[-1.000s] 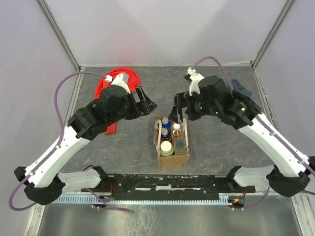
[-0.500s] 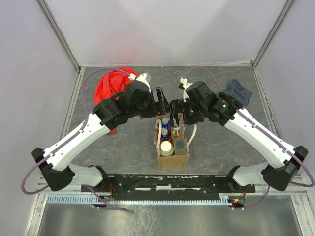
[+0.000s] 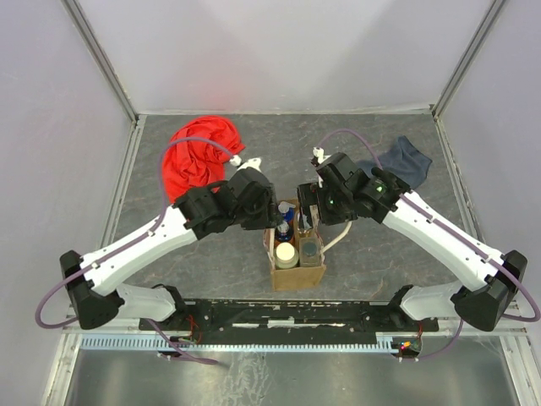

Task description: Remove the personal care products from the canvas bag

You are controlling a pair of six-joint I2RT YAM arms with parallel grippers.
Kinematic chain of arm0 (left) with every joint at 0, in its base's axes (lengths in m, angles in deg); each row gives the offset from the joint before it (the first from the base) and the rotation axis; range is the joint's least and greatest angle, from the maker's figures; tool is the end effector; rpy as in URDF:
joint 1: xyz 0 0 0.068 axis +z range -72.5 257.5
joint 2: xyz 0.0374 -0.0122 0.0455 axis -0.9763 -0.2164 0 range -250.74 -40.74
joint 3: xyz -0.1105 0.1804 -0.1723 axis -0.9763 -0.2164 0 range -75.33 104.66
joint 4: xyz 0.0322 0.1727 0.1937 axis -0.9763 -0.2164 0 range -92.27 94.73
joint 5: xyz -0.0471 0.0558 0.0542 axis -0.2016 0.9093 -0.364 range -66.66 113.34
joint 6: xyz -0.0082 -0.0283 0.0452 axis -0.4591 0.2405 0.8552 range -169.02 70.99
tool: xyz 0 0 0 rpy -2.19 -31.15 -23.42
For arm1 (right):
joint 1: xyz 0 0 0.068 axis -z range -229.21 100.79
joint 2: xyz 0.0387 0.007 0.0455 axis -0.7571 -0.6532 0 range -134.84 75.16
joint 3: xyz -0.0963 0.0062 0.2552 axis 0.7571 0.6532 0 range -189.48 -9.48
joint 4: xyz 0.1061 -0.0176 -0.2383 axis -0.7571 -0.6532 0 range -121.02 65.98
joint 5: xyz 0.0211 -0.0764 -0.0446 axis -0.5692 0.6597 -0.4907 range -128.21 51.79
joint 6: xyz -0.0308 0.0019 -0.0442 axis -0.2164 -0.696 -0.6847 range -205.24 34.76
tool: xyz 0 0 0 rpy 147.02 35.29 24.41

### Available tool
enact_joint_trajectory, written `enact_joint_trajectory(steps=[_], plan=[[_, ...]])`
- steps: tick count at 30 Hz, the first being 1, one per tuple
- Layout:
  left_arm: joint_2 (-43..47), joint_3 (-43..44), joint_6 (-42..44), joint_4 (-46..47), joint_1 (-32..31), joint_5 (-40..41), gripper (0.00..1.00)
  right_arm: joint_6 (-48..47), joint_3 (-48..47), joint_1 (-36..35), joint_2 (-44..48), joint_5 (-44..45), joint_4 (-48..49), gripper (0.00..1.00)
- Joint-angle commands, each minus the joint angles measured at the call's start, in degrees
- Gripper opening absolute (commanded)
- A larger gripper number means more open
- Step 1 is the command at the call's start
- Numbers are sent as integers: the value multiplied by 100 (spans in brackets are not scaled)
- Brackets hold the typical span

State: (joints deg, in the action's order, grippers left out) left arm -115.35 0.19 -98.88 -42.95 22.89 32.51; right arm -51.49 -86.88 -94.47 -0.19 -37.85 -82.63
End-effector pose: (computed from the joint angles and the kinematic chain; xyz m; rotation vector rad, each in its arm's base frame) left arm 0.1602 -0.2159 0.3524 0.0239 2.4813 -0.6552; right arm 0.1807 0.1818 0.3462 -0.2625 2.6303 0.4989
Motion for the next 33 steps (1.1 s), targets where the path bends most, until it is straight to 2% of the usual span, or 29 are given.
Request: enact_joint_trajectory(steps=[1,2,4,10,11,12,14,15,16,19,24,27,33], plan=[[585,-173,-313,-528,0,633,36,105,18,-18,142,245,242,100],[642,-232,-346,-600,1,694,21,100,22,-18,143,261,241,100],[752,-361,-418,-681,1,788,4,91,41,-18,124,281,270,100],[925,-758,-532,-624,-5,824,3,45,92,-18,10,421,520,100],[930,-831,-552,-594,-4,798,3,9,87,-18,-39,445,571,95],[926,-882,-555,-563,-4,778,3,-35,61,-18,-129,423,616,85],[946,-974,-563,-494,-8,739,3,-77,-2,-18,-311,373,683,48],[967,-1012,-576,-470,-6,734,3,-84,-26,-18,-399,307,737,39],[985,-1046,-587,-453,-5,724,3,-90,-43,-18,-469,232,809,36],[1038,-1123,-617,-450,3,743,3,-84,-93,-23,-658,226,868,38],[1097,-1213,-647,-450,-6,753,3,-78,-44,-18,-833,267,856,57],[1101,-1261,-651,-428,2,759,3,-35,88,-18,-822,157,976,64],[1038,-1286,-640,-395,-6,709,4,43,238,-45,-608,109,1153,68]])
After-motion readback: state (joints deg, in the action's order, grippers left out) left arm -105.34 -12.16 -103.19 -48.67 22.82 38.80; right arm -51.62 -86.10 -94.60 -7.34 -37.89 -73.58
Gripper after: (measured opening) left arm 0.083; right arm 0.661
